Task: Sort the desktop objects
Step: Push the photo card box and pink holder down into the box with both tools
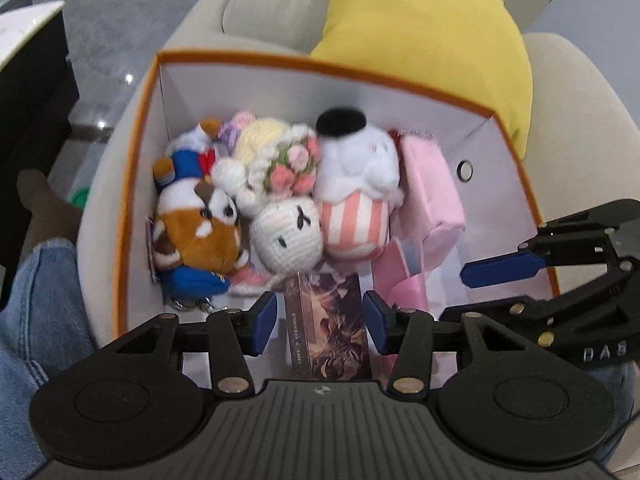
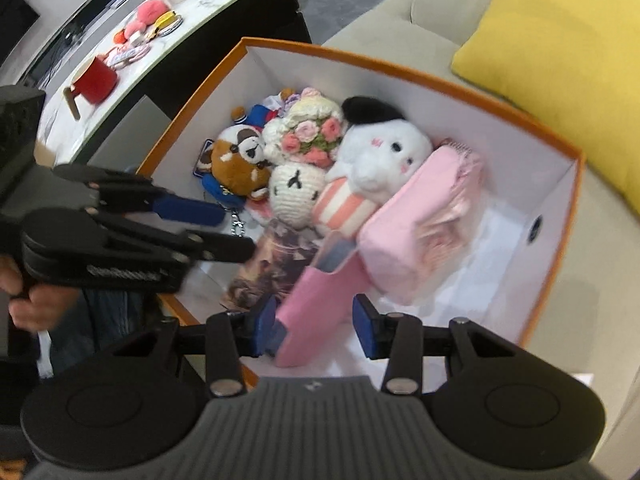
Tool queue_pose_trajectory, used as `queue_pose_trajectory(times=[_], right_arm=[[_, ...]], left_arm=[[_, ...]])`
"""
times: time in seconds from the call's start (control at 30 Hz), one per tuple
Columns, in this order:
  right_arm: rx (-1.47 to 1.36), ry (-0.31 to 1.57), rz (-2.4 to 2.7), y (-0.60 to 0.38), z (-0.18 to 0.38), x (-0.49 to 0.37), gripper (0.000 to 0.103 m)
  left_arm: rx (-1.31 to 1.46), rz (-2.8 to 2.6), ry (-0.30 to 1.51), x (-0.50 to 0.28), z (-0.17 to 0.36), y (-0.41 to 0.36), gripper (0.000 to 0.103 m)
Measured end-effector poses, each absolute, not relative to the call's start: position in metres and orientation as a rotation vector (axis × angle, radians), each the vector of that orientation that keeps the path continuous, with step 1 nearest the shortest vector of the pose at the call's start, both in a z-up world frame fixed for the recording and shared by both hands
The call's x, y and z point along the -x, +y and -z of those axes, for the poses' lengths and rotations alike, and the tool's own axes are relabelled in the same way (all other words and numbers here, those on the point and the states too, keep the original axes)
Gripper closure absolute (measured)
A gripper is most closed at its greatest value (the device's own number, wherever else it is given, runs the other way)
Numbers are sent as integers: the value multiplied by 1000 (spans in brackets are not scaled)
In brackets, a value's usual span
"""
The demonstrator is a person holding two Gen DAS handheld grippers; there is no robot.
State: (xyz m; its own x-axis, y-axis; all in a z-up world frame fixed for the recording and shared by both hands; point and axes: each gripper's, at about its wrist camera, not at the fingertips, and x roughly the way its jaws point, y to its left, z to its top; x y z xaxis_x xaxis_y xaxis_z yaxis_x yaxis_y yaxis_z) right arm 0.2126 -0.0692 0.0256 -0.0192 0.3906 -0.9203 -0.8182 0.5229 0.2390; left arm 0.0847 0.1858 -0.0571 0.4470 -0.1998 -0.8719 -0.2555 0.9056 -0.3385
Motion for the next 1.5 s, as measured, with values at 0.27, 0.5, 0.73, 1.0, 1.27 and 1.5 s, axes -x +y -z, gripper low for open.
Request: queue_pose_trajectory(times=[0.27,0.5,0.73,1.0,1.27,1.5], right_arm=[[426,1301,-979,-47,4,-202,57],[386,1338,-958,-41,22,-211,53],[372,1343,-974,-40,27,-214,48],[339,1347,-982,-39,33,-218,39],[328,1345,-916,-34,43,-219,46],[314,1367,-909,-42,39,-218,61]], left_arm=[[567,-53,1214,-97,88,199,44],[603,-79,1306,-117,104,200,39],[727,-48,1441,-132,119,211,43],[704,-38,1391,-134,107,205,61],[625,-18,1327,-131,93,195,68],[590,3,1295,-132,92,190,67]])
